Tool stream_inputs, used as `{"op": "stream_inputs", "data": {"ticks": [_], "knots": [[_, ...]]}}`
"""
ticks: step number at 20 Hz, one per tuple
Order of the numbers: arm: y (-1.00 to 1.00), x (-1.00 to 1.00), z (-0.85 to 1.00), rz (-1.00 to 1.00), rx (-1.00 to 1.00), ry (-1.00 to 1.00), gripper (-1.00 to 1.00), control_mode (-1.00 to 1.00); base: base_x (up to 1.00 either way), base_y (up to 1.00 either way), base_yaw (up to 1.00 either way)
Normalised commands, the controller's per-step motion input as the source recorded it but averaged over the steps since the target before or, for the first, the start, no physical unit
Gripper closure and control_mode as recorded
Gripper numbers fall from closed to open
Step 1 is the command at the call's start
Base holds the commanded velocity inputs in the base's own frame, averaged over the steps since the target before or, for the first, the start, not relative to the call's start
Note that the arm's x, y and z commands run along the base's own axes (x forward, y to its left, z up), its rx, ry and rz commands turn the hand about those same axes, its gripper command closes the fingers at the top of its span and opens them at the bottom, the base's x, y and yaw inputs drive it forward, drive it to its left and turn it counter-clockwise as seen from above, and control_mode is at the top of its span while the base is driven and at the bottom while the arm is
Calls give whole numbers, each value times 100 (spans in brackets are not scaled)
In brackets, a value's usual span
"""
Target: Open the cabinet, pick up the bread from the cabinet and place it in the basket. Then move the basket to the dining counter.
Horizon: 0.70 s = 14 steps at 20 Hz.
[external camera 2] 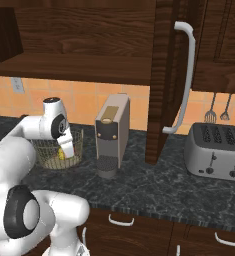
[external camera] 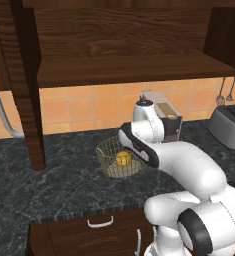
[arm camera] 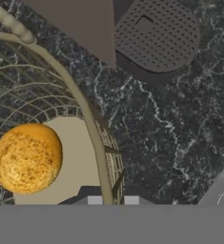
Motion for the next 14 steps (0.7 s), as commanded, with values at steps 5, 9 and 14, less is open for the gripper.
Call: {"op": "stream_inputs", "data": {"ticks": [5,9,14], "knots": [[2,-67,58,0,13,-33,100,-100,0,0,0],[0,-59,61,0,19,-32,100,-100,0,0,0],[-7,-50,79,-5,15,-15,100,-100,0,0,0]]}}
